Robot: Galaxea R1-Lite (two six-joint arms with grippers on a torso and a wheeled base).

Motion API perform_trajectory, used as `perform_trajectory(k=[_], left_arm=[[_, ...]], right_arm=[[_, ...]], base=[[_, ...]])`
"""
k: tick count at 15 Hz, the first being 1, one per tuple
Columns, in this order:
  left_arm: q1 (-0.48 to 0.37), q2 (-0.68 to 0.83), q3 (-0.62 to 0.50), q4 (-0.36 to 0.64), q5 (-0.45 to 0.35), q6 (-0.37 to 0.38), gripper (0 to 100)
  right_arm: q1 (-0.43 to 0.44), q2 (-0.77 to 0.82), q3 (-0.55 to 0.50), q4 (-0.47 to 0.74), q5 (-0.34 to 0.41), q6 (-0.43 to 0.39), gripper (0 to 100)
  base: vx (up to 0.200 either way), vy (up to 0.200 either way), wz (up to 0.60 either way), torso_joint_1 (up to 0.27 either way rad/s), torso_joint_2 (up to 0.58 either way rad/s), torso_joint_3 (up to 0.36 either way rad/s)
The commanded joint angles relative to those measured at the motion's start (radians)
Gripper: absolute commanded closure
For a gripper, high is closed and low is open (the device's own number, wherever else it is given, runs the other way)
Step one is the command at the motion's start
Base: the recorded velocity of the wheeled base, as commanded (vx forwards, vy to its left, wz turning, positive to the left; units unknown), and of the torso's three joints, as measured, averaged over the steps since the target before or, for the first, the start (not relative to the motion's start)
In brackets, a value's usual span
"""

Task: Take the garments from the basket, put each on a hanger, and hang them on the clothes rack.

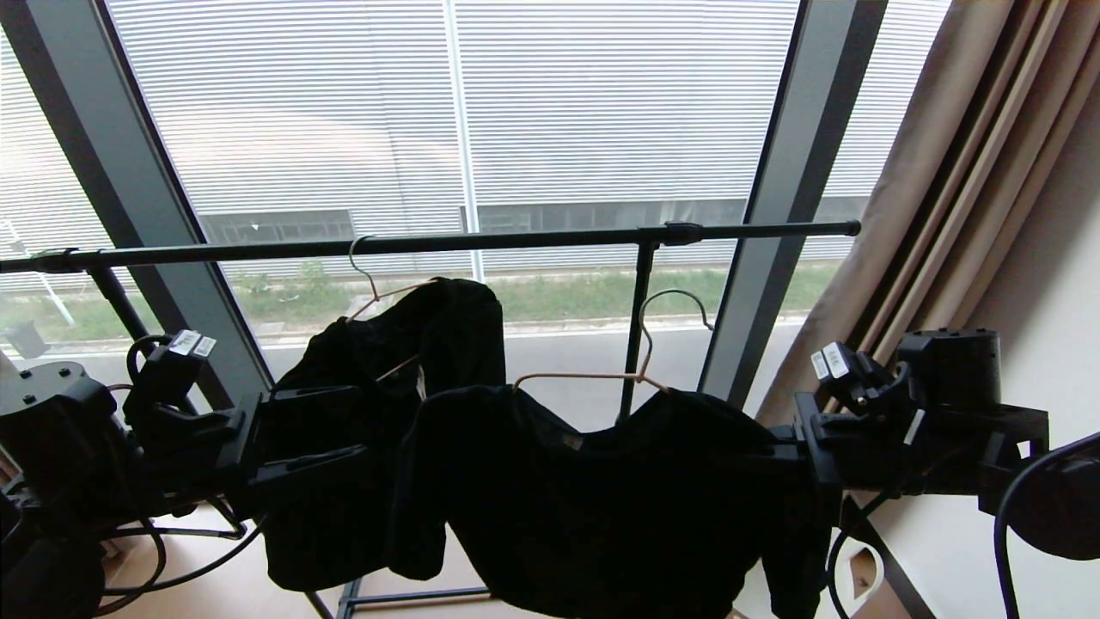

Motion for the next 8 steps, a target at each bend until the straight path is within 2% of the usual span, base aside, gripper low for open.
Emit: perform_trajectory(k=[1,3,5,8], left_arm=[[-0.011,-0.037,0.006,-0.001,0.001,0.000,0],[-0.025,-0.095,0.011,0.025,0.002,-0.002,0],[-0.037,-0.181,0.003,0.146,0.006,0.003,0],[-0.052,-0.244,0.006,0.196,0.007,0.006,0]], right_arm=[[0.018,0.001,0.007,0.000,0.001,-0.002,100],[0.046,0.003,0.015,0.000,0.000,-0.002,100],[0.052,0.000,0.018,0.000,0.000,-0.003,100],[0.070,-0.002,0.027,0.000,0.000,-0.003,100]], base=[[0.000,0.000,0.00,0.000,0.00,0.000],[0.000,0.000,0.00,0.000,0.00,0.000],[0.000,0.000,0.00,0.000,0.00,0.000],[0.000,0.000,0.00,0.000,0.00,0.000]])
